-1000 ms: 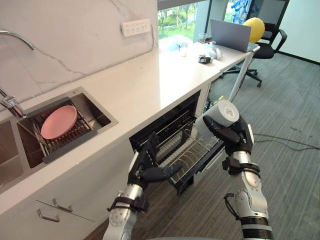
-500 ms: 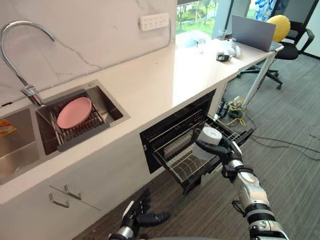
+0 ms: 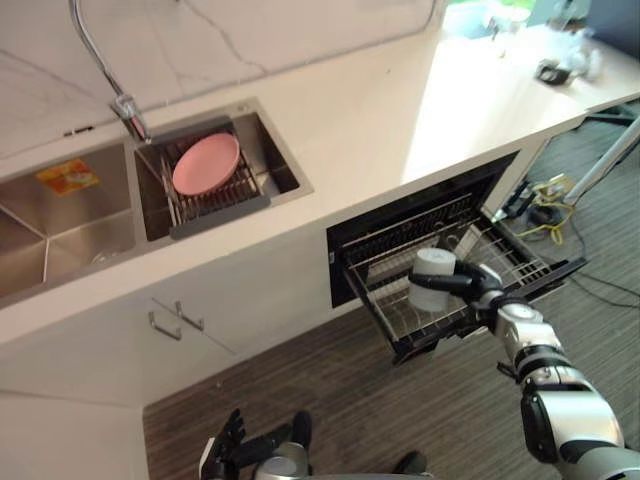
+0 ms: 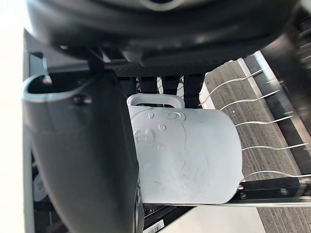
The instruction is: Walk over to the sink, pick up the cup, carry it to the dishwasher, place the cup inside the dishwasher, then close the dishwasher door
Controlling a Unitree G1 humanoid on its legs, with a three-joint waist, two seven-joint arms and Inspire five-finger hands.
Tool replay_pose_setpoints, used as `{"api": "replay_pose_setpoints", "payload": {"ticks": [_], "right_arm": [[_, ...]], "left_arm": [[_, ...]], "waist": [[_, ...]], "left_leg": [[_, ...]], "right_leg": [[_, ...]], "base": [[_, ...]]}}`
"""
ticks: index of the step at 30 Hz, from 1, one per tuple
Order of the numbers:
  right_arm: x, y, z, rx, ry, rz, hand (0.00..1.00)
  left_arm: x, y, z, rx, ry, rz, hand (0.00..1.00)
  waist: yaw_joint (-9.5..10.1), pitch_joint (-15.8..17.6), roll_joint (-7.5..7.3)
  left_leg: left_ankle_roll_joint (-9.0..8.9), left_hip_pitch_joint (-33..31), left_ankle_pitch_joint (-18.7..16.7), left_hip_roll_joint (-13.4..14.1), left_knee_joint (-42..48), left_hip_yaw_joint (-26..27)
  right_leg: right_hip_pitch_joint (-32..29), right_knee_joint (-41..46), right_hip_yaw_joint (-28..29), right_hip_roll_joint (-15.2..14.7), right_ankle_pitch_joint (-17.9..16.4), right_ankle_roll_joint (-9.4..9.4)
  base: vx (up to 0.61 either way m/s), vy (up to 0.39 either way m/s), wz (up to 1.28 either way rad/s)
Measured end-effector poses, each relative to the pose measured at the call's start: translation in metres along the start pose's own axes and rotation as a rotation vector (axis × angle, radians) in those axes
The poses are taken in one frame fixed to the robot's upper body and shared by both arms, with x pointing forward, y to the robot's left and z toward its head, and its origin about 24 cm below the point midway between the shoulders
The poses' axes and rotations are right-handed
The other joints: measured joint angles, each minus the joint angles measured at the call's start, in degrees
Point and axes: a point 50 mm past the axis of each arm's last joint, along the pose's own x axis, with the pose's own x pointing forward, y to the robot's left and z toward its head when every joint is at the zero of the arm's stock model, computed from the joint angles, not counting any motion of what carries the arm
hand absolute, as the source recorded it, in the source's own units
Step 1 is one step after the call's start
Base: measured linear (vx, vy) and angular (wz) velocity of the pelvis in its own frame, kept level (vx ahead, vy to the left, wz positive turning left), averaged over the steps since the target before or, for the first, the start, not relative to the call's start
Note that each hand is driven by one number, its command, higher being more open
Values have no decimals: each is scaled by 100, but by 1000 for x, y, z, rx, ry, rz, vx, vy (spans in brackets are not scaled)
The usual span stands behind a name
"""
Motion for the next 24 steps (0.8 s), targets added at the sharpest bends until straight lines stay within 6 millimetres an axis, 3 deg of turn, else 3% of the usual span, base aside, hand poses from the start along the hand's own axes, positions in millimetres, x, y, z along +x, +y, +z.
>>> {"api": "replay_pose_setpoints", "payload": {"ticks": [2,5,10,12,18,23,24], "right_arm": [[1,-7,17,-11,-25,-5,0],[-2,-23,62,-78,-104,-37,0],[-8,-31,114,-141,-193,-53,0],[-10,-32,126,-179,-205,-56,0],[-10,-29,136,-208,-169,-52,0],[-15,-34,152,-216,-196,-85,0],[-15,-34,152,-214,-194,-92,100]], "left_arm": [[5,-3,7,-4,-18,-9,100],[14,-6,22,-4,-50,-18,100],[24,-11,45,-7,-109,-32,100],[28,-14,54,-30,-128,-44,100],[33,-20,70,-43,-165,-69,100],[36,-20,77,-68,-169,-73,100],[37,-21,79,-70,-172,-75,100]], "waist": [[110,139,6],[262,509,-15],[487,966,-89],[597,1137,-112],[795,1404,-147],[827,1504,-152],[829,1513,-159]], "left_leg": [[32,-94,32,8,6,-16],[85,-328,105,-59,39,-161],[107,-761,119,-89,262,-235],[112,-979,120,-87,372,-279],[113,-1489,122,-85,603,-390],[111,-1757,120,-73,731,-428],[110,-1802,120,-66,735,-436]], "right_leg": [[-121,118,4,-57,-9,-12],[-329,323,34,-178,-55,-9],[-716,599,58,-302,-113,-49],[-930,795,53,-365,-187,-77],[-1423,1237,54,-501,-370,-139],[-1683,1429,76,-552,-458,-175],[-1741,1486,76,-564,-491,-186]], "base": [[15,10,10],[-17,22,23],[-43,10,8],[-61,-21,8],[-53,-38,8],[-60,-39,3],[-57,-47,1]]}}
